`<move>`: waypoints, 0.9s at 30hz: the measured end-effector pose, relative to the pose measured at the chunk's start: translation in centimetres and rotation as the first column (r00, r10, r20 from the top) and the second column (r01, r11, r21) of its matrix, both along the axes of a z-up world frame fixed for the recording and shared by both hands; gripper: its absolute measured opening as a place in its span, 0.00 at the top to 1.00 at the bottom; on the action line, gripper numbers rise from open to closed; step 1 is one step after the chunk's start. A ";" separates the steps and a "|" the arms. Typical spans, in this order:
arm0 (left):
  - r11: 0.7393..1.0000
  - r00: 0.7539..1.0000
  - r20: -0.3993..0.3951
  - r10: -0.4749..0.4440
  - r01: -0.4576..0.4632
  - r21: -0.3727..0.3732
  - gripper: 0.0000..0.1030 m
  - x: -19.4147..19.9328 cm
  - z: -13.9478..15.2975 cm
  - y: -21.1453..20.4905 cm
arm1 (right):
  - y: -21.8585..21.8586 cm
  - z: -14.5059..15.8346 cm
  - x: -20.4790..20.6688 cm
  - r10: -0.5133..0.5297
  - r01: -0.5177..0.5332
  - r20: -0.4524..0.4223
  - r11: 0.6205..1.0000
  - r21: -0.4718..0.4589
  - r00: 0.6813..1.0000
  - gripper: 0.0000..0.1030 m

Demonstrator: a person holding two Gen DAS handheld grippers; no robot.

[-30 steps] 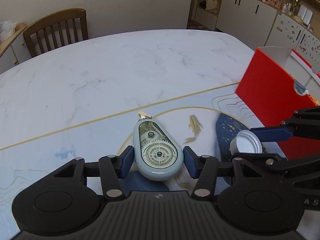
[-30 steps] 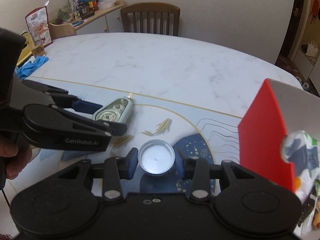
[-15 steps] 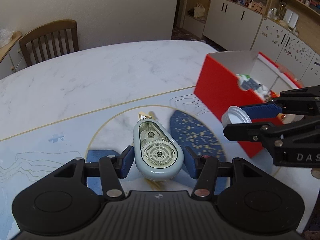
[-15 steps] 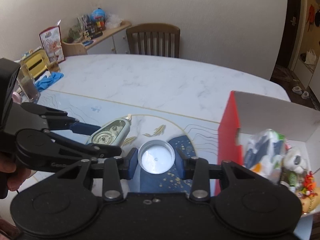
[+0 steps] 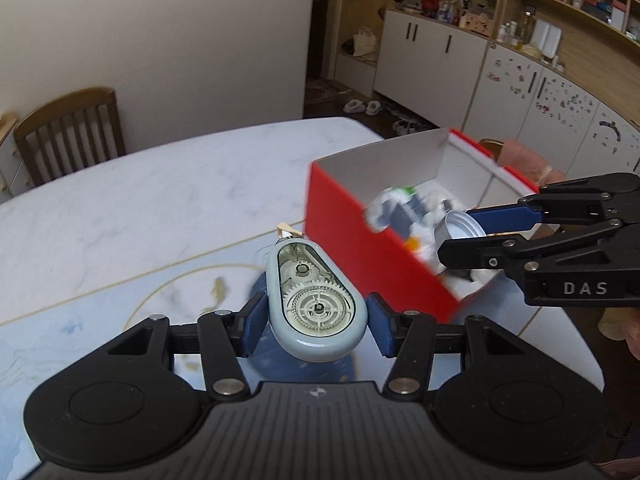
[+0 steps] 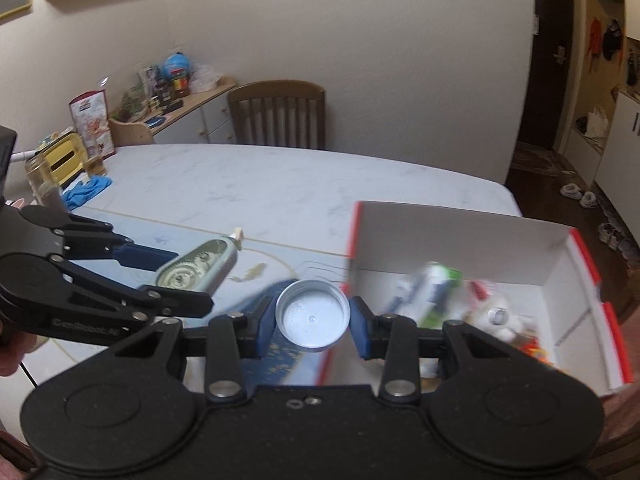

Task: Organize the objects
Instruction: 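Carry the tape dispenser and tin into the red shoebox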

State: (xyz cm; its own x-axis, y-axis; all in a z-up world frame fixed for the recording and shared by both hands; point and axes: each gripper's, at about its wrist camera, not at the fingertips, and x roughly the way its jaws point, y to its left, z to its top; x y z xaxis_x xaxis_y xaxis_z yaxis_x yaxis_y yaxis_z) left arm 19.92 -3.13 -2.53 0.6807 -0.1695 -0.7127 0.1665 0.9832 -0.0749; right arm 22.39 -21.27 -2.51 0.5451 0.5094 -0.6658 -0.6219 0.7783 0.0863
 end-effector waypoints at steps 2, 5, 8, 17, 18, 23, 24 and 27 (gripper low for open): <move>1.000 1.000 0.008 -0.018 0.018 0.006 0.49 0.4 0.4 -1.4 | -1.4 -0.1 0.3 -0.015 0.015 0.002 1.000 0.002 1.000 0.63; 0.999 0.999 0.012 -0.042 0.042 0.012 0.49 1.2 0.7 -3.7 | -3.6 -0.2 0.8 -0.045 0.044 0.004 0.999 0.008 0.999 0.63; 0.998 0.998 0.012 -0.066 0.066 0.012 0.49 2.1 0.7 -5.9 | -5.6 -0.5 1.4 -0.073 0.073 0.008 0.997 0.004 0.997 0.63; 0.989 0.990 0.005 -0.139 0.139 0.048 0.49 5.7 0.3 -11.9 | -11.1 -1.6 3.6 -0.146 0.147 0.019 0.989 -0.030 0.989 0.63; 0.987 0.989 0.004 -0.148 0.148 0.056 0.49 6.1 0.2 -12.5 | -11.6 -1.8 4.0 -0.154 0.155 0.018 0.987 -0.034 0.988 0.63; 0.980 0.983 -0.009 -0.182 0.182 0.085 0.49 8.5 -0.9 -15.2 | -13.1 -2.8 5.7 -0.172 0.173 0.013 0.983 -0.065 0.985 0.63; 0.978 0.982 -0.011 -0.187 0.187 0.089 0.49 9.0 -1.1 -15.6 | -13.4 -3.0 6.0 -0.169 0.168 0.004 0.983 -0.067 0.986 0.63; 0.979 0.983 -0.031 -0.182 0.184 0.092 0.49 10.7 -2.0 -16.2 | -13.4 -3.9 7.0 -0.148 0.146 -0.016 0.986 -0.079 0.989 0.63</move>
State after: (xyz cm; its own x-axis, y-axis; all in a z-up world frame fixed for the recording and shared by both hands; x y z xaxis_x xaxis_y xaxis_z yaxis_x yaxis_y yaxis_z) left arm 30.58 -19.38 -4.52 0.6283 -0.2210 -0.7460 0.3435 0.9391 0.0111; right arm 29.43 -34.72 -6.37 0.5955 0.3715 -0.7123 -0.4987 0.8660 0.0348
